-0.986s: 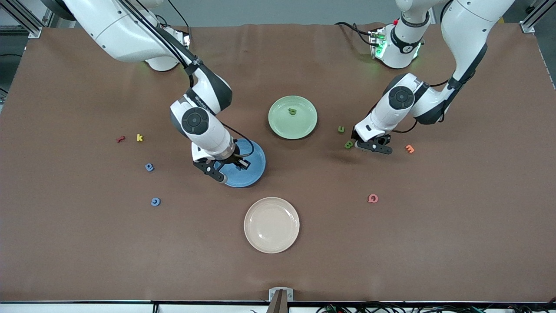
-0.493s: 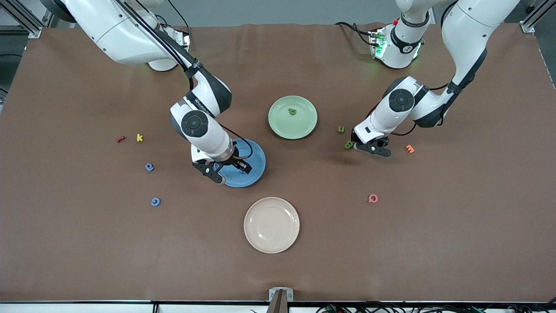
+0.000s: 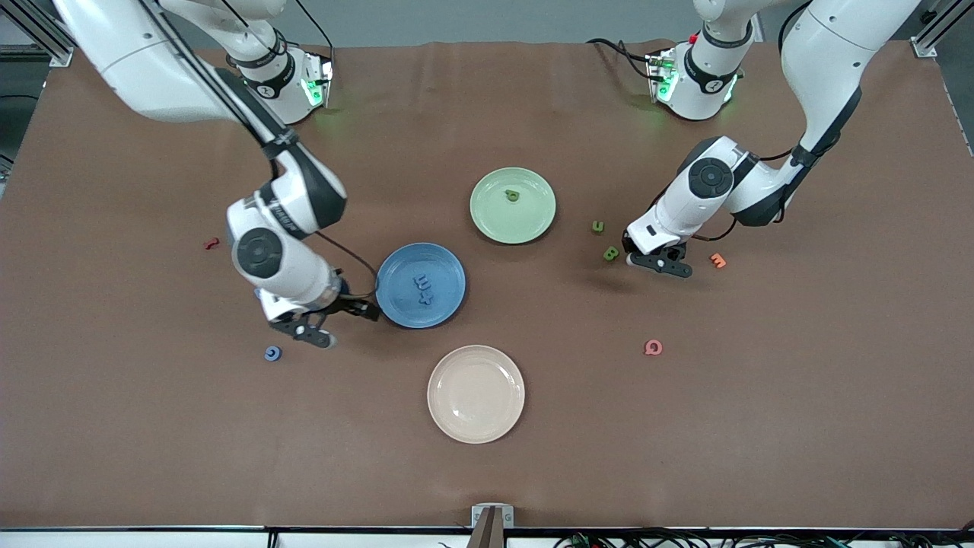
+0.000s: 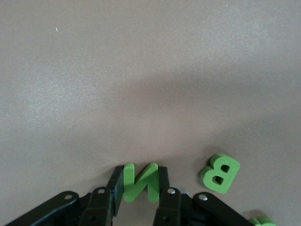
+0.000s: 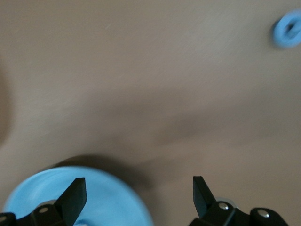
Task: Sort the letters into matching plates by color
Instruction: 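Grasp green N with the left gripper while the right gripper places x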
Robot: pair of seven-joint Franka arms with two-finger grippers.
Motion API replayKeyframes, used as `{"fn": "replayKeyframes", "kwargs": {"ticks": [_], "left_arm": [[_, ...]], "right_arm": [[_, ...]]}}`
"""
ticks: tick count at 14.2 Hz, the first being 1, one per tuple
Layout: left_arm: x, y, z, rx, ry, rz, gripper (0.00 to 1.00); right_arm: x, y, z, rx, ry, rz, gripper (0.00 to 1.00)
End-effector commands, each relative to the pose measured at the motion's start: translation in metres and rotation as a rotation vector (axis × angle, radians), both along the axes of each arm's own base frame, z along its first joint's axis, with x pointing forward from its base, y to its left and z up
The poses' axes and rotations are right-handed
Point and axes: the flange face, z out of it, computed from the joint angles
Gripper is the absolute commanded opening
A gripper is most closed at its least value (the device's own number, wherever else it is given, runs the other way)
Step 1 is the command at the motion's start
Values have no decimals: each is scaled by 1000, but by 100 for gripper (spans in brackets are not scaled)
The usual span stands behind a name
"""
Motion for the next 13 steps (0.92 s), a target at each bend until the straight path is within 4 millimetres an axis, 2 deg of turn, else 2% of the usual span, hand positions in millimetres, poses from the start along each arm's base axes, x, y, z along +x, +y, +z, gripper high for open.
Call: {"fn": "replayKeyframes", "kwargs": {"ticks": [1, 2, 5, 7, 10, 13], "left_arm": [[4, 1, 1, -6, -17, 26, 21], [4, 1, 4, -2, -20, 34, 20], [6, -1, 15, 19, -34, 58, 20], [4, -22, 33, 27, -38, 86, 20], [0, -64, 61, 27, 3, 154, 20], [-12, -118, 92, 11, 69, 206, 20]], "right_arm": [[6, -55, 3, -59, -33, 109, 100], [15, -82, 2, -92, -55, 132, 100], [28, -125, -20, -82, -90, 184, 100], [30, -149, -42, -51, -94, 192, 100], [28, -150, -52, -38, -91, 196, 100], [28, -147, -61, -28, -88, 201, 100]]}}
